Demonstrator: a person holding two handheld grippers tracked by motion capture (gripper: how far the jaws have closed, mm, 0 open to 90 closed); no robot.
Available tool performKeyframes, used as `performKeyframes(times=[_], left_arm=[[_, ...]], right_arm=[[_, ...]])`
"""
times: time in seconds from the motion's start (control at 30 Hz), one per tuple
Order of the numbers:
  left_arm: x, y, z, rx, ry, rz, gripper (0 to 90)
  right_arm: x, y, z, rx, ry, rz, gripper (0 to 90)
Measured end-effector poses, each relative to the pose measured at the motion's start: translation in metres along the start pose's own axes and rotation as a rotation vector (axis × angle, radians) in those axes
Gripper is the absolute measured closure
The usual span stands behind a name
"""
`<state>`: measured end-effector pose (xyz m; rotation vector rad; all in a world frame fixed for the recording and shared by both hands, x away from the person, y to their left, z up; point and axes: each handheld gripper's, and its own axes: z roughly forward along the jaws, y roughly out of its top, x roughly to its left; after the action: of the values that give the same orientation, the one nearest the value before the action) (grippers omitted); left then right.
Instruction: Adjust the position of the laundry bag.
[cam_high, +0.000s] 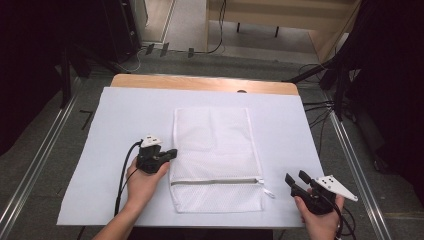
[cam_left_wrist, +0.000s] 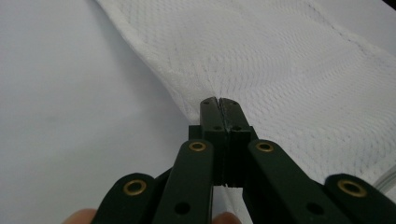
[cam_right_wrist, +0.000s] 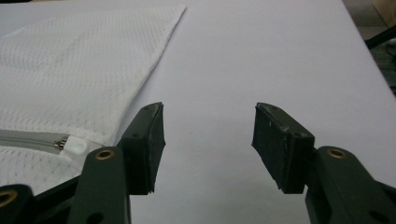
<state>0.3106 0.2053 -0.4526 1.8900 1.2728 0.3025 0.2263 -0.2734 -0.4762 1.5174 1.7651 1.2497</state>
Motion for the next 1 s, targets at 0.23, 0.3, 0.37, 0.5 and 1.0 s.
performKeyframes(times=[0.23, 0.3, 0.37, 0.5, 1.0], left_arm=[[0.024, -0.013, -0.024, -0.018, 0.024, -0.023, 90.0], [0.037, -0.015, -0.027, -0.019, 0.032, -0.04, 90.0], [0.042, -0.016, -0.029, -0.021, 0.035, -0.046, 90.0], [0.055, -0.017, -0.033, -0.036, 0.029, -0.064, 90.0], [0.058, -0.012, -0.056, -0.133, 0.071, -0.072, 45.9]], right_arm=[[0.017, 0.003, 0.005, -0.002, 0.051, -0.013, 40.5], [0.025, 0.004, 0.006, 0.002, 0.063, -0.026, 39.7], [0.029, 0.005, 0.006, 0.008, 0.07, -0.029, 39.3], [0.049, 0.007, 0.005, 0.015, 0.12, -0.052, 36.5], [0.088, 0.012, 0.022, 0.104, 0.216, -0.078, 15.9]])
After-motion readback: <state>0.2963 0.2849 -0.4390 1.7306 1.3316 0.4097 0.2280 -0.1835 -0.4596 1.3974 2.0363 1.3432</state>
